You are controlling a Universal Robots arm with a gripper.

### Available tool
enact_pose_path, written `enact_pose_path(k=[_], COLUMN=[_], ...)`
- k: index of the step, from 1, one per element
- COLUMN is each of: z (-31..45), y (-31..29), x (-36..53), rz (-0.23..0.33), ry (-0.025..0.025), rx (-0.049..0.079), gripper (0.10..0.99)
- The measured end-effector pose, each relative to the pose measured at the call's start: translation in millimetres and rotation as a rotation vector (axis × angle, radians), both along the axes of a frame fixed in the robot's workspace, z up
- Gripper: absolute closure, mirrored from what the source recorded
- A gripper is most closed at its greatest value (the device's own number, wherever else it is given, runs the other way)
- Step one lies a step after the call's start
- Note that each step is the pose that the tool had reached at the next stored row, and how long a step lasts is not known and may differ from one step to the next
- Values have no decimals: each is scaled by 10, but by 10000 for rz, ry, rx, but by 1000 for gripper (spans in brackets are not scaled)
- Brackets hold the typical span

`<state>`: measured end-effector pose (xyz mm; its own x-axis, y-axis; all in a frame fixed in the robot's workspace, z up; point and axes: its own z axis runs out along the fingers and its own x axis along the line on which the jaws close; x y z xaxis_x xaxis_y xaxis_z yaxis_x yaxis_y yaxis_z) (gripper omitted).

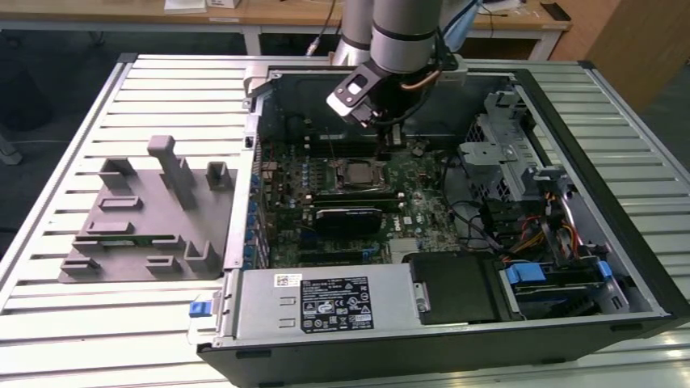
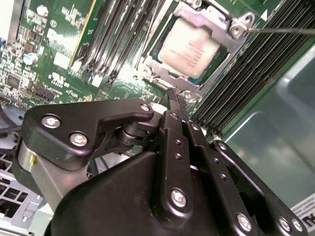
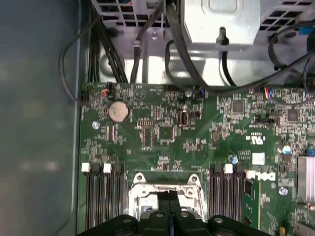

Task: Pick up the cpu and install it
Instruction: 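Close the cpu cover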

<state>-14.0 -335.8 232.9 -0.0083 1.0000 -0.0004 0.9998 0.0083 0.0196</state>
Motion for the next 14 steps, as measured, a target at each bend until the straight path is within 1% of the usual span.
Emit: enact_pose_path(k=[4,7,14], z=[-8,-28,-93], y=[-1,-1,-28], x=[-72,-130,-196], rz=[1,0,0], ry=[1,0,12], rx=[-2,-1,-2], gripper=[980,980,980])
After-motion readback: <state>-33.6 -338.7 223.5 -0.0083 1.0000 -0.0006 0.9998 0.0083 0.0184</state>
